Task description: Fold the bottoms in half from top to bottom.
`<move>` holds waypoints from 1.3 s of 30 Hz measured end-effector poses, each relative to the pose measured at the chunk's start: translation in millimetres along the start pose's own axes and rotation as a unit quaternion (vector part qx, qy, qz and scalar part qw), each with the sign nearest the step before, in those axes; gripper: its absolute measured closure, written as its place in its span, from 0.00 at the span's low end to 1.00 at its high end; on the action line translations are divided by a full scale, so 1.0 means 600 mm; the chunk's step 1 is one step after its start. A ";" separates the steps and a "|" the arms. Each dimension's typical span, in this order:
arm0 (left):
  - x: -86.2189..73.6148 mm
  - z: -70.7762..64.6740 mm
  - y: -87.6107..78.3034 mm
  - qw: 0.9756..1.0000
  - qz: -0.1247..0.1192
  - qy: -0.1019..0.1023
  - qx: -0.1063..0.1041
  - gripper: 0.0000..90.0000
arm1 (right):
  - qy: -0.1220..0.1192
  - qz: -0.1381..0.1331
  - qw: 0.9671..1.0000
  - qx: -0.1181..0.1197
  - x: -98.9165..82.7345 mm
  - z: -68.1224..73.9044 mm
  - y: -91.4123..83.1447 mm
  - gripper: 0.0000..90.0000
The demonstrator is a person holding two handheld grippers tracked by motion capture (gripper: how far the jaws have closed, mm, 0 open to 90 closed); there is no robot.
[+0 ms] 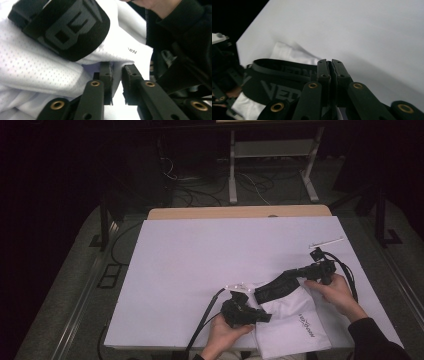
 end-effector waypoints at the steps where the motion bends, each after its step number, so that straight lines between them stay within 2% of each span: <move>1: 0.000 -0.001 0.000 1.000 0.001 0.010 0.007 0.80 | -0.002 -0.002 1.000 0.005 0.000 0.003 -0.003 0.94; 2: 0.000 -0.002 0.000 1.000 0.001 0.022 0.014 0.79 | -0.001 -0.003 1.000 0.008 0.001 0.006 -0.005 0.94; 4: 0.001 -0.006 -0.001 0.999 0.000 0.032 0.023 0.76 | -0.005 -0.006 1.000 0.013 0.002 0.011 -0.010 0.94; 7: 0.003 -0.007 -0.004 0.998 -0.006 0.044 0.042 0.65 | -0.013 -0.011 1.000 0.020 0.002 0.018 -0.015 0.94; 11: 0.007 -0.008 -0.009 0.998 -0.010 0.042 0.049 0.55 | -0.013 -0.015 0.999 0.026 0.001 0.025 -0.022 0.94; 16: 0.009 -0.009 -0.016 0.996 -0.019 0.053 0.075 0.47 | -0.015 -0.022 0.999 0.031 0.000 0.028 -0.030 0.94; 22: 0.013 -0.012 -0.023 0.995 -0.027 0.058 0.071 0.40 | -0.015 -0.024 0.999 0.032 -0.004 0.031 -0.037 0.94; 32: 0.042 -0.005 -0.050 0.994 -0.048 0.058 0.077 0.35 | -0.022 -0.024 0.999 0.038 -0.011 0.042 -0.046 0.94; 39: 0.054 -0.003 -0.051 0.995 -0.052 0.054 0.066 0.33 | -0.024 -0.014 0.999 0.045 -0.022 0.050 -0.048 0.94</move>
Point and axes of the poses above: each handheld gripper's, and its own axes: y roughly forward along the jaws, x roughly out of its top, z roughly to its left, the point moved 7 cm from there along y, roughly forward along the jaws, and after that the axes turned 8 degrees about -z, right-handed, at the moved point
